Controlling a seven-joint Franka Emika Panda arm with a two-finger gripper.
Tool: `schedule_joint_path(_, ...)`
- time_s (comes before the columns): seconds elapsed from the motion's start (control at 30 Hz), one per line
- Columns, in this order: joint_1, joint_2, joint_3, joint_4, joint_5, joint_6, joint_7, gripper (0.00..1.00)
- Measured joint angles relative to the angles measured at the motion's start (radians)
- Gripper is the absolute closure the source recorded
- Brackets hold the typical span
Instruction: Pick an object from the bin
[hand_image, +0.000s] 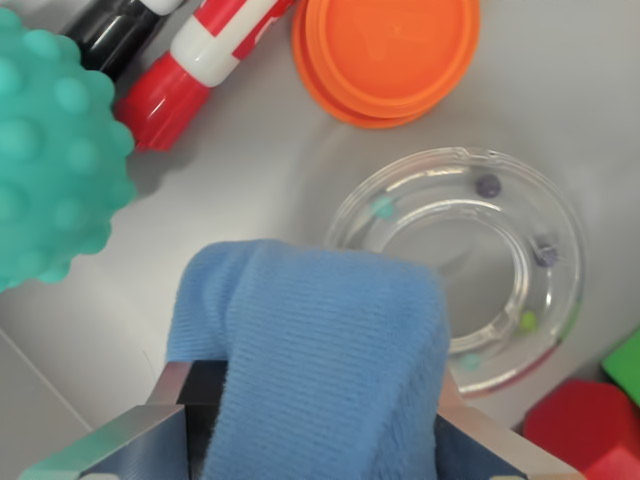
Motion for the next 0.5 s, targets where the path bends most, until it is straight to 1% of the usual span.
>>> schedule_joint_path(0.5, 0.003, -0.117, -0.005, -0.01, -0.002, -0.109, 0.001, 1.0)
